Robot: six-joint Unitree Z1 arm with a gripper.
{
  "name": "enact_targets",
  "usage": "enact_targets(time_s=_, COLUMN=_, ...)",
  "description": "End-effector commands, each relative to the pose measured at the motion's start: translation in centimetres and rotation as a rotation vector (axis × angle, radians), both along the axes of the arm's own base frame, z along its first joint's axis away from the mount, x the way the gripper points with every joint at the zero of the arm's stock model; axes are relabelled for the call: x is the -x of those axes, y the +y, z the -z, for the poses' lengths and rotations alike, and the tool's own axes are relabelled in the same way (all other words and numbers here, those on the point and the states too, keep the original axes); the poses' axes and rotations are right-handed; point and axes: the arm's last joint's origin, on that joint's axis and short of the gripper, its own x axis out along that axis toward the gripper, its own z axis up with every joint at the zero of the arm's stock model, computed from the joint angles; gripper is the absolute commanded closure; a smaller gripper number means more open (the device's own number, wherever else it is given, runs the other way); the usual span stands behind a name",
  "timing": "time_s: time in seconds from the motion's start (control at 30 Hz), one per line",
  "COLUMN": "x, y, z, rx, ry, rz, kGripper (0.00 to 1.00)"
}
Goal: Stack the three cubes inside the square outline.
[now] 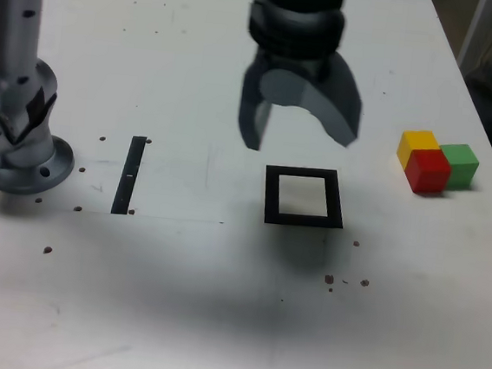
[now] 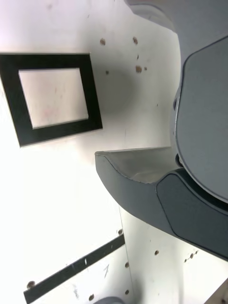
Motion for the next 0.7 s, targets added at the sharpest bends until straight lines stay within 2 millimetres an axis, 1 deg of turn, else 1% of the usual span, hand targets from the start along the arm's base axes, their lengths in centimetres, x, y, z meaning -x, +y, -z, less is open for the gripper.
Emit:
enact_targets(time_s=0.0, x=-2.0, y=-0.6, z=-1.2, rx=-0.002, ry=-0.045, rz=0.008, kGripper=0.03)
enact_targets(time_s=0.2, x=-5.2, y=-1.3, z=-1.1, rx=-0.018, ry=-0.042, rz=0.012, kGripper=0.03)
enact_targets(time_s=0.37, x=-7.8, y=-1.7, z=-0.5, rx=-0.029, ry=-0.041, rz=0.02, kGripper=0.03)
enact_targets(time_s=0.53, x=-10.6, y=-2.0, z=0.7, rx=-0.032, ry=-0.038, rz=0.04, kGripper=0.03)
enact_targets(time_s=0.67, x=-12.4, y=-1.7, z=2.1, rx=-0.035, ry=-0.039, rz=0.045, kGripper=0.03)
